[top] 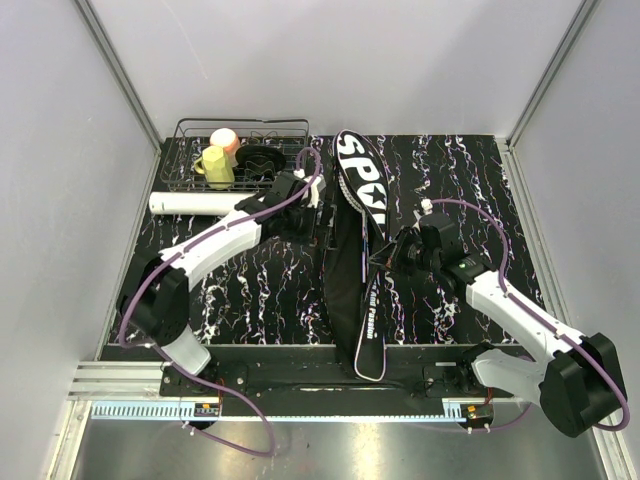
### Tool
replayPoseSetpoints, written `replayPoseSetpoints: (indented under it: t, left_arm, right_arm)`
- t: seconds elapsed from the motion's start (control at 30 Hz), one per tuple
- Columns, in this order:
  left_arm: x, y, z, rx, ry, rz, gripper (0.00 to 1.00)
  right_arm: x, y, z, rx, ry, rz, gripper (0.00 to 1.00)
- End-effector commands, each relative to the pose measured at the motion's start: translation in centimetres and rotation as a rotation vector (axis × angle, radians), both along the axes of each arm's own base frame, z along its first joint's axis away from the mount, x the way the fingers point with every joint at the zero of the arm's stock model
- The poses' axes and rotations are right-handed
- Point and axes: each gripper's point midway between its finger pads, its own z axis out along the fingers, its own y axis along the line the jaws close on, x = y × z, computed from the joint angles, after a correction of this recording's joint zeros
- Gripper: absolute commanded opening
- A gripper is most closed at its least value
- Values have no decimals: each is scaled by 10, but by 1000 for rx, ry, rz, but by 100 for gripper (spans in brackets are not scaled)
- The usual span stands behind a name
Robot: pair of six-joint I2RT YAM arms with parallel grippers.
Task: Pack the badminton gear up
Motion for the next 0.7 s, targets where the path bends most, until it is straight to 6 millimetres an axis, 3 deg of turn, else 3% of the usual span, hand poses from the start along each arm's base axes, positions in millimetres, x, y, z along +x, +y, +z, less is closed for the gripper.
replayPoseSetpoints:
  t: [0.0, 0.1, 0.17, 0.2, 0.27, 0.43, 0.67]
  left_arm:
    - [26, -36, 16, -154, -40, -8, 99]
    - [36, -39, -1, -127, -25, 10, 95]
    - [40, -42, -11, -122, -13, 12, 81]
    - [41, -42, -13, -122, -12, 14, 68]
    - [43, -42, -18, -116, -9, 25, 59]
    - [43, -40, -27, -86, -16, 27, 51]
    - [40, -41, -42, -59, 10, 32, 55]
  right_arm:
    - [14, 12, 37, 74, -114, 25, 0]
    - [14, 12, 37, 78, -115, 25, 0]
    - [13, 13, 40, 84, -120, 28, 0]
    - [13, 13, 40, 82, -121, 29, 0]
    - [13, 12, 40, 81, -124, 27, 0]
    - [12, 12, 40, 83, -125, 30, 0]
    - [13, 15, 40, 97, -120, 36, 0]
